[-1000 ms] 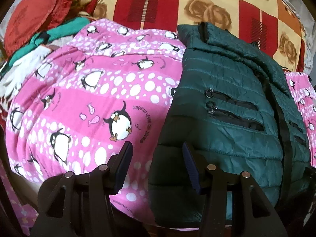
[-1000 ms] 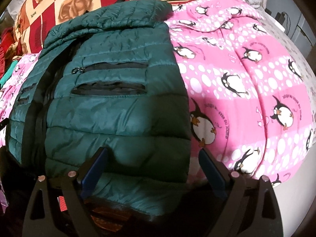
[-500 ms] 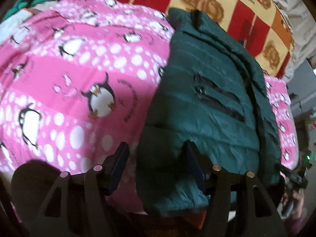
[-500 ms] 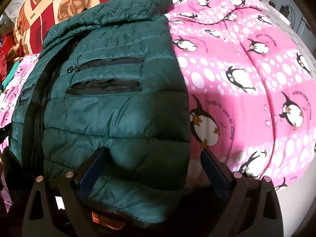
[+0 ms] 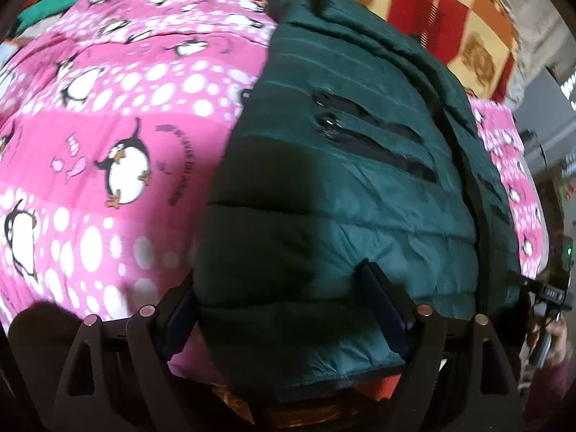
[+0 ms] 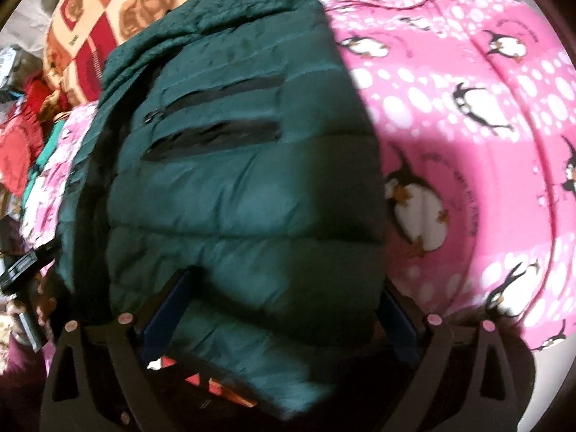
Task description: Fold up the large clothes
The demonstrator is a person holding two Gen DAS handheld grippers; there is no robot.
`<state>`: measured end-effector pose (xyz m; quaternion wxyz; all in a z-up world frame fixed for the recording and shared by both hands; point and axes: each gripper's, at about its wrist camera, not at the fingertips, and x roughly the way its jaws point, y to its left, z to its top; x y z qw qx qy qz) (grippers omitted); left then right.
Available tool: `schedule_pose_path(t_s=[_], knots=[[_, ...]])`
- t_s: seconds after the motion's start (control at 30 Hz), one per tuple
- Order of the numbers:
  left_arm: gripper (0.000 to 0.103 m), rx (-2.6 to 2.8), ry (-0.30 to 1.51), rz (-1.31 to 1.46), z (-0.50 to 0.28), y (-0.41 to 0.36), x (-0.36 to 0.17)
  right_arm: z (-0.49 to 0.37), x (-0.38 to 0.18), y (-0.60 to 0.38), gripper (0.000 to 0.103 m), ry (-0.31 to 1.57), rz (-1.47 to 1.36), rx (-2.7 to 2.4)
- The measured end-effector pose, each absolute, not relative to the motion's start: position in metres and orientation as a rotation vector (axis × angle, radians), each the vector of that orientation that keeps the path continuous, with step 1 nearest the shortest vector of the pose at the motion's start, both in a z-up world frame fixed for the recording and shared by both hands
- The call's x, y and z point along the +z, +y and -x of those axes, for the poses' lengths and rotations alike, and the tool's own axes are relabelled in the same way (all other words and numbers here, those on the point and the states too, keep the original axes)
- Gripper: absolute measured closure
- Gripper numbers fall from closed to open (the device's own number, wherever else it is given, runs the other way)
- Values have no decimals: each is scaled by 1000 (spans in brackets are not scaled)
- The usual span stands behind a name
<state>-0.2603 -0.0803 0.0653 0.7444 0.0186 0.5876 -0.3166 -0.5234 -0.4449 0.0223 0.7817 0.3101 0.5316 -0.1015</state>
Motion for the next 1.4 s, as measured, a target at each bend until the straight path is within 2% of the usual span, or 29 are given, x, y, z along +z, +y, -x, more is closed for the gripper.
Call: schedule_pose_path(t_s=[0.03,0.07,0.1,0.13,0.17,0.2,0.23,0.3,0.6,0.83,1.1,1.4], knots=[[41,-691,1282,-46,261,-80,65,525,22,-443,5,1143,-664,-211],[55,-685,1277,-44,260,-79,66,525,22,-441,7,1137,-648,-209],[79,-678,1269,-38,261,-78,69,525,23,-438,19,1135,-631,-209],[89,-684,1257,-36,261,-78,74,524,26,-435,35,1132,-597,-205],[102,-684,1241,-45,262,-79,80,523,31,-434,45,1122,-582,-193],[103,-683,1217,-54,262,-79,87,523,36,-434,65,1110,-574,-185],[103,-693,1192,-52,262,-80,96,521,44,-433,79,1093,-550,-177],[103,-709,1149,-36,261,-82,112,517,58,-435,86,1063,-513,-165],[103,-700,986,42,228,-100,171,493,126,-471,87,862,-491,-166],[103,-658,894,106,185,-131,195,426,153,-510,87,793,-438,-258],[103,-547,836,66,116,-192,196,350,153,-572,87,780,-446,-365],[103,-441,836,28,46,-253,162,266,125,-636,87,831,-477,-412]])
